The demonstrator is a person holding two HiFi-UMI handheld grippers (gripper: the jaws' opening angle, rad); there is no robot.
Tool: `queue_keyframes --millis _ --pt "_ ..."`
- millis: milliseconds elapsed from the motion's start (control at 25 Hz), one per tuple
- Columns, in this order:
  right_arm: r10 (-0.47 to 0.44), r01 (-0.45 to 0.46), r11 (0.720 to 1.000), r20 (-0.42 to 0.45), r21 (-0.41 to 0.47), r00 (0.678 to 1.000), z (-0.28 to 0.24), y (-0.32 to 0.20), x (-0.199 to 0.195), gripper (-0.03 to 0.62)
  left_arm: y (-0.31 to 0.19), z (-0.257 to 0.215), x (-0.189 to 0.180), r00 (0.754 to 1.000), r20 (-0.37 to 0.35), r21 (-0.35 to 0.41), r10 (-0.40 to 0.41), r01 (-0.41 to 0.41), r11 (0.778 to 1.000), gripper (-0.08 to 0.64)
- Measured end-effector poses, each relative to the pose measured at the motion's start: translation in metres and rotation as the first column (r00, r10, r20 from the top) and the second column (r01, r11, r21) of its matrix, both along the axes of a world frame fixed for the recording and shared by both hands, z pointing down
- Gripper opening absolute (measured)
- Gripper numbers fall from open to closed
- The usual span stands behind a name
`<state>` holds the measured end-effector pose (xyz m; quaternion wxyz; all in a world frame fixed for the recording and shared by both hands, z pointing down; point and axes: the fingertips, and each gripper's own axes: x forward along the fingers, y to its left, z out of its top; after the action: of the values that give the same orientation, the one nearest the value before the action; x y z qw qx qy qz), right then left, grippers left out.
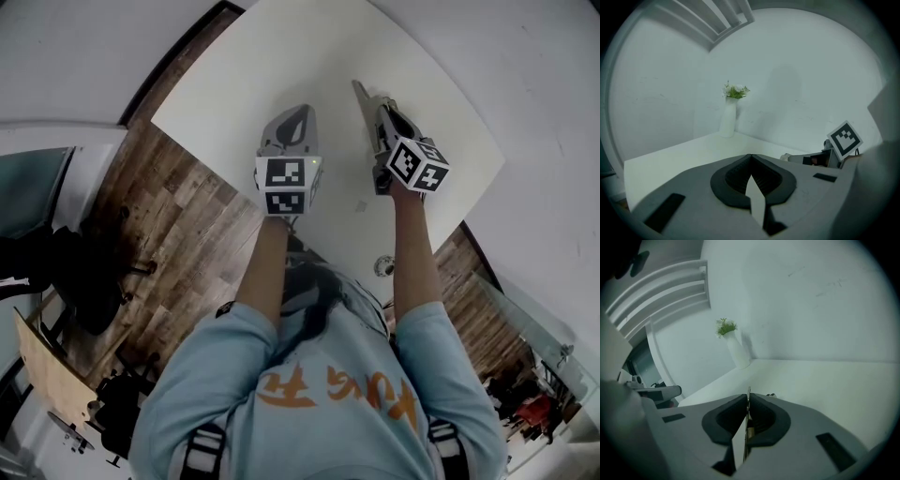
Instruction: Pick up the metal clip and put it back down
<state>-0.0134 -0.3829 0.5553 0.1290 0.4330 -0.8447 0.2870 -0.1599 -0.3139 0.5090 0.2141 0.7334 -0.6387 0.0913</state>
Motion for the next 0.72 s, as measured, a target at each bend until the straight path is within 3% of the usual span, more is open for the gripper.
queue_keyframes --millis 320,560,720 --pt "0.111 -0.104 0.988 0.066 -0.111 0.992 0.023 0.002 0.017 0.042 0.007 -0.008 0.004 1.0 0.014 0.012 0.004 -0.005 1.0 0.017" --pt "0.148 -0.156 0.975 -0.063 -0.156 0.987 0.028 0.005 0.035 0.1 0.023 -0.026 0.003 1.0 0.023 0.036 0.011 -0.011 0.999 0.017" --pt "0.187 -0.201 0.973 -0.122 -0.114 0.975 0.009 0.015 0.045 0.118 0.027 -0.042 -0.001 0.999 0.026 0.065 0.027 -0.028 0.997 0.017"
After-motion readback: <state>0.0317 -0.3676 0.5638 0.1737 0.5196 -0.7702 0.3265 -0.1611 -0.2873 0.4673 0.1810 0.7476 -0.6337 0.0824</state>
